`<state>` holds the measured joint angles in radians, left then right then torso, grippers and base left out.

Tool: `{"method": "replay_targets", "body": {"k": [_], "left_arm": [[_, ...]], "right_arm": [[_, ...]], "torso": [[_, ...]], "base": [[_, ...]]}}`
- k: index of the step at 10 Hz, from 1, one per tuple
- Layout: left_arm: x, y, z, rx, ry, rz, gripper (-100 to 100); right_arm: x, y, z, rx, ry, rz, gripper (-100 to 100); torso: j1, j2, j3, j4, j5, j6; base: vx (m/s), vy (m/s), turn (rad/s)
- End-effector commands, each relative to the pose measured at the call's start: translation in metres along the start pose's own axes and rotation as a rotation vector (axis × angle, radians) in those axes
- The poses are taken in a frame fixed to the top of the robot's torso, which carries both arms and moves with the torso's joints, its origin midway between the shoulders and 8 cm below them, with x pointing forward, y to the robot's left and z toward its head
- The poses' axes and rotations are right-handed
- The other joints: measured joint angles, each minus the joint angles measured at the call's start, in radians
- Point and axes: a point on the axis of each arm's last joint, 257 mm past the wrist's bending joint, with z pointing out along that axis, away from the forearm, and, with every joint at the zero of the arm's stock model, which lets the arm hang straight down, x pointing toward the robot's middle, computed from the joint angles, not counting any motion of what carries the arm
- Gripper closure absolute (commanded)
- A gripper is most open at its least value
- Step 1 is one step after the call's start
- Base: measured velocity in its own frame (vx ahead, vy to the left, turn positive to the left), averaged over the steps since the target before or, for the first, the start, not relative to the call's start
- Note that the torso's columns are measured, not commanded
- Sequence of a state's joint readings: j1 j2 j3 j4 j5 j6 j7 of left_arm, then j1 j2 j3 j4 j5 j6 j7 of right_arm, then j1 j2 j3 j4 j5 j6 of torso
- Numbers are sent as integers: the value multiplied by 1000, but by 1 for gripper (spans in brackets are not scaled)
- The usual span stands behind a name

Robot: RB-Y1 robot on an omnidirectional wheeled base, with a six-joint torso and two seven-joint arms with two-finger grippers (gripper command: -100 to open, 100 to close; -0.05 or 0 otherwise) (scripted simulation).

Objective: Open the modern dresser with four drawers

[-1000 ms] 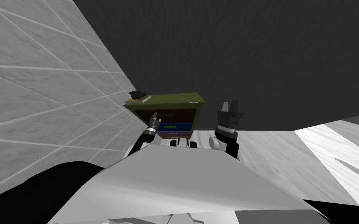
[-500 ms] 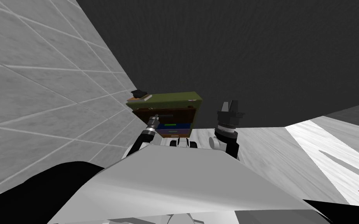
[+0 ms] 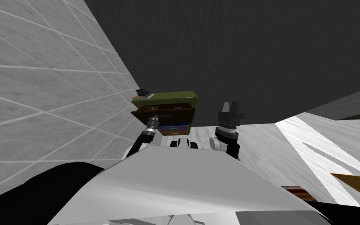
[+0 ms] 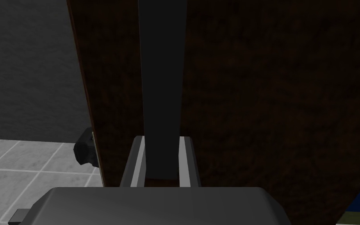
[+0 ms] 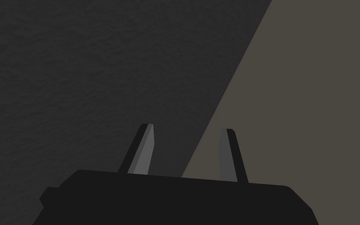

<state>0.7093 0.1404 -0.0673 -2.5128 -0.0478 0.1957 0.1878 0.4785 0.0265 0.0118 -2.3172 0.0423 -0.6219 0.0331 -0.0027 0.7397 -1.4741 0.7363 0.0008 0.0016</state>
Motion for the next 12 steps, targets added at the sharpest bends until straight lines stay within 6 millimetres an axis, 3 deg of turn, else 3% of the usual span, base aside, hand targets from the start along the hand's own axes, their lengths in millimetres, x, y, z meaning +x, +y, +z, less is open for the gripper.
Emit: {"method": "replay_targets", "body": {"k": [1, 2, 10, 12], "left_arm": [[-5, 5, 0, -18, -17, 1, 100], [-7, -1, 9, -9, -15, 5, -100], [-26, -16, 43, -15, -39, 15, -100], [-40, -22, 57, -22, -63, 17, -100]], "right_arm": [[0, 0, 0, 0, 0, 0, 0], [0, 0, 0, 0, 0, 0, 0], [0, 0, 0, 0, 0, 0, 0], [0, 0, 0, 0, 0, 0, 0]], "torso": [[2, 1, 1, 0, 0, -1], [1, -1, 0, 0, 0, -1], [2, 0, -1, 2, -1, -1], [2, -3, -3, 2, -2, -1]], "base": [[-194, -7, -89], [-127, -16, -87], [-46, -10, -44], [-72, -23, -65]]}}
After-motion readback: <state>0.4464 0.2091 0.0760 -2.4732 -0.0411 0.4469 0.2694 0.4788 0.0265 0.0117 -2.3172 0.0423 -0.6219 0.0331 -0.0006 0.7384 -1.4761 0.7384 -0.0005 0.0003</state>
